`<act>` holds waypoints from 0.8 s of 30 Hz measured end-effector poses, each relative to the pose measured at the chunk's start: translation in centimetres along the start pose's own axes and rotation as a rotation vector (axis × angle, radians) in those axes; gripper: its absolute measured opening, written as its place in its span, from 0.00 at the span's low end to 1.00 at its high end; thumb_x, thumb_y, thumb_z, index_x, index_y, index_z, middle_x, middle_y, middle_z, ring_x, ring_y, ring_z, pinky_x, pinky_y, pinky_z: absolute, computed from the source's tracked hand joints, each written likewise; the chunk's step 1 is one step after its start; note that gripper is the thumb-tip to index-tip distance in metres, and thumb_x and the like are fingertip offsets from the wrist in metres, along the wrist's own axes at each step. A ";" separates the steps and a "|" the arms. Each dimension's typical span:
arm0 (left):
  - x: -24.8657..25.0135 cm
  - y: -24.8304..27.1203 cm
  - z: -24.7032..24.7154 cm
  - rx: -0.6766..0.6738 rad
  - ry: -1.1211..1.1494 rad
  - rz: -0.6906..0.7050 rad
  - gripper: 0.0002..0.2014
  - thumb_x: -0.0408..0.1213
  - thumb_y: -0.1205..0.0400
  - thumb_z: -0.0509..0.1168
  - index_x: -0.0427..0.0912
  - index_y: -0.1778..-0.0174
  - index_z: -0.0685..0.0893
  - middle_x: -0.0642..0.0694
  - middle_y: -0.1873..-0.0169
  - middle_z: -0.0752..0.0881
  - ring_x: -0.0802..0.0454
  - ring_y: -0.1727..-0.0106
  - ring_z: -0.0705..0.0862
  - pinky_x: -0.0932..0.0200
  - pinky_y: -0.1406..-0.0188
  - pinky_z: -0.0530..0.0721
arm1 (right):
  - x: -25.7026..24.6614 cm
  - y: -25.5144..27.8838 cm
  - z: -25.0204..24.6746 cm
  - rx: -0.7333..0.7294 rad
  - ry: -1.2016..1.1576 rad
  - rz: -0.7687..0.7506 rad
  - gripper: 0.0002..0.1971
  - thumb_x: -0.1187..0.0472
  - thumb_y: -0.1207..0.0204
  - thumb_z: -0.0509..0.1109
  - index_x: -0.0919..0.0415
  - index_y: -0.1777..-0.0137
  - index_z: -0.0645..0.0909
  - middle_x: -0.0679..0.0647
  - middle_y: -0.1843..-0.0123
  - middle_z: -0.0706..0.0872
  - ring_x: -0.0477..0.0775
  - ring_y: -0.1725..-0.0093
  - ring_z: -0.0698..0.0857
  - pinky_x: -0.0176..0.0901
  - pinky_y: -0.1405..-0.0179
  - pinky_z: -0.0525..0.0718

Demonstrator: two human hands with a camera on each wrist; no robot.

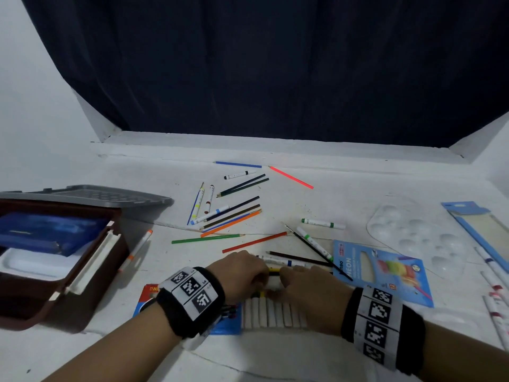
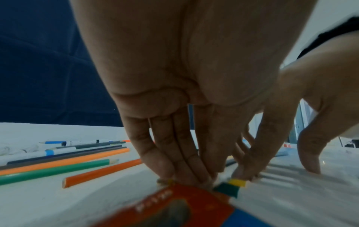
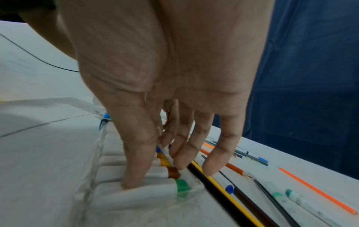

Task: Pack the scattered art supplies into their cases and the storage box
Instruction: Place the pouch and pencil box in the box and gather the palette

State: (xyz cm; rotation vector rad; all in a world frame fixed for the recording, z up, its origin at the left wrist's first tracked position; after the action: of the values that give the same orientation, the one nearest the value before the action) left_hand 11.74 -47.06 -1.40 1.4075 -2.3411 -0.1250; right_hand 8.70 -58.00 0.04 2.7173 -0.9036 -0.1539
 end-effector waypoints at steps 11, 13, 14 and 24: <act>-10.6 13.8 -0.5 0.386 0.230 -0.291 0.24 0.73 0.26 0.55 0.69 0.37 0.79 0.63 0.45 0.81 0.64 0.41 0.80 0.68 0.38 0.74 | 4.6 4.7 1.3 0.180 -0.518 0.494 0.27 0.33 0.22 0.60 0.41 0.26 0.72 0.39 0.44 0.74 0.41 0.45 0.77 0.35 0.46 0.76; -11.6 16.4 0.5 0.435 0.297 -0.362 0.14 0.64 0.22 0.63 0.75 0.40 0.76 0.61 0.45 0.81 0.57 0.39 0.81 0.59 0.36 0.77 | 4.4 4.8 2.0 0.188 -0.596 0.561 0.27 0.34 0.22 0.62 0.44 0.26 0.73 0.40 0.46 0.76 0.40 0.49 0.79 0.34 0.50 0.77; -11.7 17.3 0.9 0.450 0.334 -0.385 0.16 0.61 0.23 0.65 0.77 0.40 0.76 0.60 0.43 0.81 0.57 0.38 0.81 0.56 0.34 0.78 | 4.1 4.8 2.2 0.187 -0.618 0.587 0.26 0.35 0.22 0.63 0.46 0.28 0.74 0.41 0.46 0.79 0.41 0.51 0.81 0.34 0.52 0.78; -11.2 19.1 5.6 0.607 0.668 -0.566 0.25 0.66 0.26 0.61 0.70 0.32 0.76 0.61 0.44 0.88 0.55 0.43 0.87 0.49 0.43 0.86 | 0.5 3.1 2.7 0.048 -0.588 0.576 0.29 0.38 0.17 0.58 0.52 0.21 0.64 0.51 0.34 0.75 0.50 0.35 0.75 0.41 0.37 0.75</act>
State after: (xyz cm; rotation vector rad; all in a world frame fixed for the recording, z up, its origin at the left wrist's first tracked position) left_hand -1.60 -28.77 -4.46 1.9622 -1.4319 0.8297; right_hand 6.86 -61.29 -1.69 2.3471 -1.8170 -0.8377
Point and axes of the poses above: each hand's wrist, its own y-axis away from the middle knuckle, its own z-axis out of the palm, x = y × z, the point moved 7 cm from there along -y, towards the middle knuckle
